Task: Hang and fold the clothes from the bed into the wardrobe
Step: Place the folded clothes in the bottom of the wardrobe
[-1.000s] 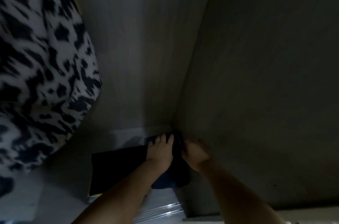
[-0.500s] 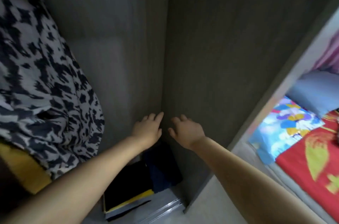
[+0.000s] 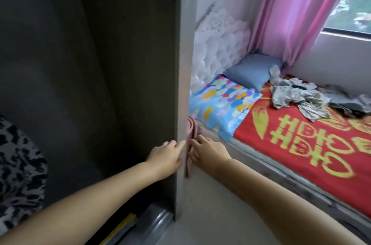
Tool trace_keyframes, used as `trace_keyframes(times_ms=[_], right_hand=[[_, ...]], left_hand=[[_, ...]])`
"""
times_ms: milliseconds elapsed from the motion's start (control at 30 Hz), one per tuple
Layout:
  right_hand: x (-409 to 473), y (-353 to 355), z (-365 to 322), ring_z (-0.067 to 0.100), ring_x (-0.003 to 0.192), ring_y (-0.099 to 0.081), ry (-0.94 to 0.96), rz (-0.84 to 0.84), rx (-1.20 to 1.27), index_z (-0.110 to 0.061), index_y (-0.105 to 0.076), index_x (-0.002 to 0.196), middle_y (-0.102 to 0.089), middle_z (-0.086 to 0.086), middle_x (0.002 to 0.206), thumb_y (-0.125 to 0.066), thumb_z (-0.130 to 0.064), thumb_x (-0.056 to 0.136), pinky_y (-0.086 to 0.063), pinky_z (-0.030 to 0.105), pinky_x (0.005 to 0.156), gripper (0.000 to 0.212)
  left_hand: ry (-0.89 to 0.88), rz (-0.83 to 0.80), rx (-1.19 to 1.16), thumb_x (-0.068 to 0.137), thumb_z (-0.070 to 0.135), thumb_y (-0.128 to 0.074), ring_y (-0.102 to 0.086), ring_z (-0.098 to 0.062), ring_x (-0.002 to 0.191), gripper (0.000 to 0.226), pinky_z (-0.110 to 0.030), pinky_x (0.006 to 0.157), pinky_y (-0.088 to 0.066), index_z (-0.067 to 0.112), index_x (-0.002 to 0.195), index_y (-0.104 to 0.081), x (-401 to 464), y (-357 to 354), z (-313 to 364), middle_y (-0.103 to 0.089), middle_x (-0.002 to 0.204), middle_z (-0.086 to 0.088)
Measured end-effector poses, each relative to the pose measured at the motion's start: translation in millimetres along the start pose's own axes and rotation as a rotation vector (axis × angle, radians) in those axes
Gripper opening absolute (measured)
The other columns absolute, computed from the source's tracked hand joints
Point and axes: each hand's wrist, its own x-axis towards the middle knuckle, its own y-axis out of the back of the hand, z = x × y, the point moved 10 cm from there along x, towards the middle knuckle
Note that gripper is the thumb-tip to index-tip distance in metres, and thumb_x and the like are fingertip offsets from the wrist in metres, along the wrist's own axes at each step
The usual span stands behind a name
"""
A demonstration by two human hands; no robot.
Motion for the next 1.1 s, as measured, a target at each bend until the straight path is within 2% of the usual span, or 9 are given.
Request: trace_keyframes(times_ms=[233,400,533,700,867,1000,1100], right_hand=[[-112.8,19.7,183.8,0.026,0.121,-0.05,-0.299,0.008,0.003,-0.024,-0.038,0.14,-0.045,0.002,0.137,-0.039,-0.045,0.099,-0.048,0.039,0.087,0.046],[-217.3,11.2,317.9,0.022,0.117,-0.054,-0.489,-0.008,-0.012,-0.024,-0.035,0.142,-0.045,0.002,0.138,-0.037,-0.045,0.1,-0.049,0.034,0.079,0.047],[-299.6,-0.8,411.4,0.025,0.109,-0.057,-0.647,-0.066,-0.031,-0.02,-0.037,0.14,-0.048,0.006,0.132,-0.037,-0.04,0.101,-0.043,0.032,0.067,0.044],[-362.6,-18.8,496.6,0.028,0.105,-0.057,-0.796,-0.127,0.026,-0.019,-0.038,0.14,-0.047,0.007,0.133,-0.033,-0.036,0.102,-0.049,0.037,0.069,0.042],[-379.6,-48.7,559.9,0.029,0.104,-0.057,-0.853,-0.224,0.048,-0.018,-0.038,0.138,-0.045,0.008,0.13,-0.034,-0.035,0.101,-0.042,0.035,0.065,0.04],[-374.0,-44.5,638.2,0.029,0.101,-0.059,-0.906,-0.194,0.041,-0.016,-0.042,0.134,-0.047,0.008,0.127,-0.036,-0.033,0.101,-0.046,0.035,0.066,0.037],[-373.0,-36.1,699.4,0.029,0.104,-0.059,-0.962,-0.184,0.045,-0.016,-0.041,0.135,-0.048,0.007,0.128,-0.036,-0.032,0.101,-0.047,0.035,0.069,0.038]], left_hand=[[-0.224,-0.029,0.042,0.095,0.037,-0.044,-0.042,-0.028,0.126,0.061,-0.043,0.094,-0.044,0.02,0.149,-0.021,75.8,-12.3,187.9,-0.043,0.136,-0.008],[-0.429,-0.022,-0.001,0.097,0.038,-0.043,-0.045,-0.025,0.124,0.059,-0.041,0.092,-0.045,0.02,0.149,-0.02,114.5,-29.5,365.5,-0.045,0.137,-0.006],[-0.513,-0.044,-0.058,0.099,0.037,-0.042,-0.048,-0.023,0.116,0.059,-0.038,0.082,-0.05,0.02,0.15,-0.019,136.1,-42.9,465.5,-0.048,0.13,-0.005],[-0.586,-0.098,-0.059,0.099,0.035,-0.042,-0.051,-0.022,0.11,0.059,-0.032,0.071,-0.048,0.02,0.151,-0.018,173.4,-63.9,538.9,-0.048,0.128,-0.004],[-0.646,-0.138,-0.061,0.099,0.031,-0.041,-0.053,-0.023,0.099,0.056,-0.031,0.058,-0.041,0.022,0.15,-0.02,223.7,-81.1,598.7,-0.047,0.129,-0.007],[-0.694,-0.135,-0.038,0.099,0.028,-0.041,-0.053,-0.025,0.096,0.054,-0.032,0.057,-0.039,0.021,0.148,-0.021,288.1,-85.8,650.4,-0.049,0.122,-0.008],[-0.709,-0.154,-0.033,0.099,0.029,-0.041,-0.053,-0.026,0.104,0.054,-0.034,0.062,-0.042,0.022,0.149,-0.02,342.8,-83.6,687.4,-0.047,0.125,-0.006]])
